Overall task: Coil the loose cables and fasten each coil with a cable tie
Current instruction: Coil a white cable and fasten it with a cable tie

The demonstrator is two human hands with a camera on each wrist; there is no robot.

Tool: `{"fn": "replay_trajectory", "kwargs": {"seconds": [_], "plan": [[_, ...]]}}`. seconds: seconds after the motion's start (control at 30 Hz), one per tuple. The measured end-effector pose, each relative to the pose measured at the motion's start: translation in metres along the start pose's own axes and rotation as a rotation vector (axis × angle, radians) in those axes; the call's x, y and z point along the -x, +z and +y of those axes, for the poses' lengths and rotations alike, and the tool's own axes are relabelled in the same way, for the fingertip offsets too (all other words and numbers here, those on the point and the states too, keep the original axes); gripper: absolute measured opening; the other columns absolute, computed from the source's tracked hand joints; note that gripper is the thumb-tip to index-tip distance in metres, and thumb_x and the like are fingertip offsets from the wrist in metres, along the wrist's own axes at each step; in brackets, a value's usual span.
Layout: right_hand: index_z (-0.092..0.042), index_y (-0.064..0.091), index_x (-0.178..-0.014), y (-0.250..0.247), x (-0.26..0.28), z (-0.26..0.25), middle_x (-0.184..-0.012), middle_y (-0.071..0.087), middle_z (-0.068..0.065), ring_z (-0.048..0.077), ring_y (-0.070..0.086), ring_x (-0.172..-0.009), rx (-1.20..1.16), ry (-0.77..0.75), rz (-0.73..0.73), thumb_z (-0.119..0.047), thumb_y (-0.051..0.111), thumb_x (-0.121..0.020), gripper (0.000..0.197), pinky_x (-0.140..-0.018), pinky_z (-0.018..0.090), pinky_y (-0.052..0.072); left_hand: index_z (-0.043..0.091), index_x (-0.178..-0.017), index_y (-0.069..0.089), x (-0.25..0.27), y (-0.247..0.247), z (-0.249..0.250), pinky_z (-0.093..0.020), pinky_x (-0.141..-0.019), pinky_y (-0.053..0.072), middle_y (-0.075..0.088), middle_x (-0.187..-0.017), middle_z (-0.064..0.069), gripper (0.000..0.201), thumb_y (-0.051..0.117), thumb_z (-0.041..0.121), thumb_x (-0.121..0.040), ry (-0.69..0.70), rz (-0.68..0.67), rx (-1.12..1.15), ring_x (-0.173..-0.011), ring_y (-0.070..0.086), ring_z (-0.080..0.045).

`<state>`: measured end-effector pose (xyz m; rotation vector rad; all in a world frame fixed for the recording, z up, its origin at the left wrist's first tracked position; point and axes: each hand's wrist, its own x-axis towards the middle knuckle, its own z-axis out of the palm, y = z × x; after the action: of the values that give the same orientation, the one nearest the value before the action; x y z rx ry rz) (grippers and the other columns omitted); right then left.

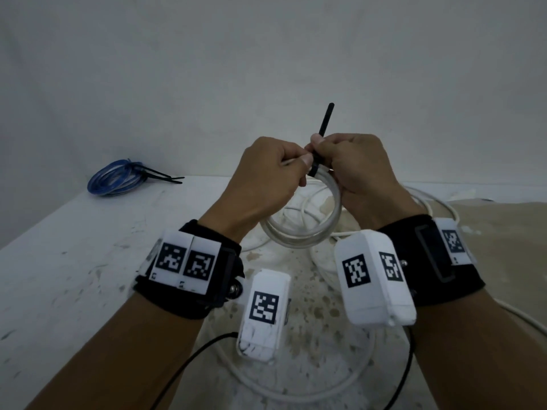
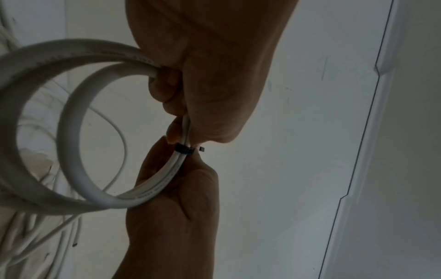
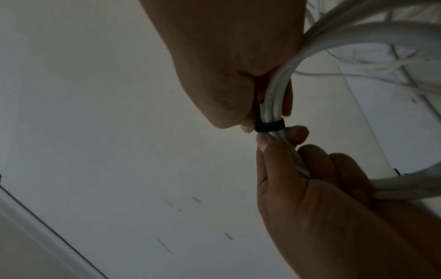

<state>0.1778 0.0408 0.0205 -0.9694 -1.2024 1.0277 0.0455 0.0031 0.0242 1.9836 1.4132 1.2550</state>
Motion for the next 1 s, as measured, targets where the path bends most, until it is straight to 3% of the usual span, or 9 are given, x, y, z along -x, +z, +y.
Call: {"fn": "replay_trajectory", "kwargs": {"seconds": [0.17,0.27,0.37,0.47,0.57,0.67,0.73,0.87,1.0], "plan": [[-0.001,0.072,-0.087,0.001,0.002,-0.003,-0.079,0.073,0.016,0.027,0.072,-0.07,0.064,0.036,-0.135,-0.029,0.06,-0.099,0.033,-0.074,0.048,0.062,0.026,-0.07,0.07,-0.003,-0.005,0.001,-0.007,-0.051,0.034,0.06,-0.053,0.014,0.032,0.055,0.021,-0.098,0.012,0.05,0.04,-0.049,0.05,0.003],[-0.007,0.068,-0.087,-0.001,0.005,-0.01,-0.064,0.067,0.008,0.021,0.062,-0.052,0.093,0.208,-0.295,-0.052,0.048,-0.099,0.051,-0.061,0.04,0.059,0.02,-0.084,0.075,-0.006,-0.009,0.002,-0.007,-0.053,0.036,0.065,-0.063,0.008,0.024,0.055,0.021,-0.097,0.031,0.068,0.042,-0.054,0.054,0.002],[-0.013,0.054,-0.072,0.001,0.007,-0.013,-0.049,0.036,-0.003,0.012,0.03,-0.041,0.107,0.189,-0.33,-0.053,0.049,-0.099,0.048,-0.043,0.025,0.032,0.017,-0.097,0.069,-0.008,-0.012,-0.001,-0.008,-0.047,0.034,0.067,-0.067,0.005,0.014,0.057,0.025,-0.098,-0.015,0.077,0.07,-0.049,0.053,0.005],[-0.014,0.052,-0.065,0.005,0.007,-0.015,-0.046,0.031,-0.006,0.009,0.024,-0.04,0.109,0.127,-0.275,-0.045,0.053,-0.099,0.046,-0.04,0.022,0.021,0.015,-0.104,0.06,-0.009,-0.013,-0.001,-0.016,-0.046,0.037,0.069,-0.069,0.001,0.018,0.059,0.032,-0.097,-0.096,0.087,0.204,-0.044,0.049,-0.001],[-0.013,0.052,-0.064,0.003,0.004,-0.019,-0.045,0.029,-0.006,0.009,0.021,-0.038,-0.048,0.14,-0.125,-0.041,0.054,-0.1,0.045,-0.039,0.021,0.018,0.009,-0.094,0.064,-0.011,-0.015,-0.001,-0.029,-0.051,0.046,0.066,-0.065,-0.003,0.034,0.049,0.038,-0.102,-0.194,0.123,0.461,-0.049,0.051,-0.015],[-0.006,0.067,-0.078,0.001,0.001,-0.02,-0.047,0.025,-0.005,0.01,0.018,-0.04,-0.187,0.145,0.007,-0.044,0.052,-0.1,0.047,-0.038,0.021,0.018,0.006,-0.084,0.066,-0.009,-0.01,-0.004,-0.033,-0.061,0.052,0.061,-0.061,-0.006,0.044,0.041,0.036,-0.105,-0.312,0.101,0.794,-0.052,0.056,-0.019],[-0.003,0.069,-0.085,0.003,0.001,-0.018,-0.047,0.024,-0.005,0.011,0.018,-0.041,-0.219,0.136,0.061,-0.045,0.05,-0.101,0.049,-0.039,0.022,0.019,0.004,-0.086,0.063,-0.008,-0.004,-0.004,-0.029,-0.058,0.053,0.054,-0.058,-0.003,0.045,0.038,0.036,-0.106,-0.362,0.073,0.959,-0.05,0.054,-0.016],[0.001,0.068,-0.098,0.013,0.004,-0.014,-0.045,0.026,-0.006,0.011,0.021,-0.04,-0.278,0.143,0.061,-0.047,0.048,-0.101,0.052,-0.04,0.023,0.021,0.009,-0.087,0.062,-0.009,-0.001,-0.004,-0.019,-0.04,0.034,0.04,-0.053,0.005,0.042,0.041,0.041,-0.103,-0.404,0.096,1.129,-0.039,0.033,-0.006],[0.005,0.068,-0.103,0.022,0.01,-0.011,-0.044,0.03,-0.007,0.01,0.024,-0.038,-0.301,0.144,0.04,-0.048,0.047,-0.101,0.057,-0.04,0.023,0.026,0.011,-0.087,0.065,-0.01,-0.004,-0.009,-0.018,-0.04,0.025,0.041,-0.055,0.006,0.043,0.045,0.047,-0.1,-0.41,0.167,1.12,-0.039,0.028,-0.006]]}}
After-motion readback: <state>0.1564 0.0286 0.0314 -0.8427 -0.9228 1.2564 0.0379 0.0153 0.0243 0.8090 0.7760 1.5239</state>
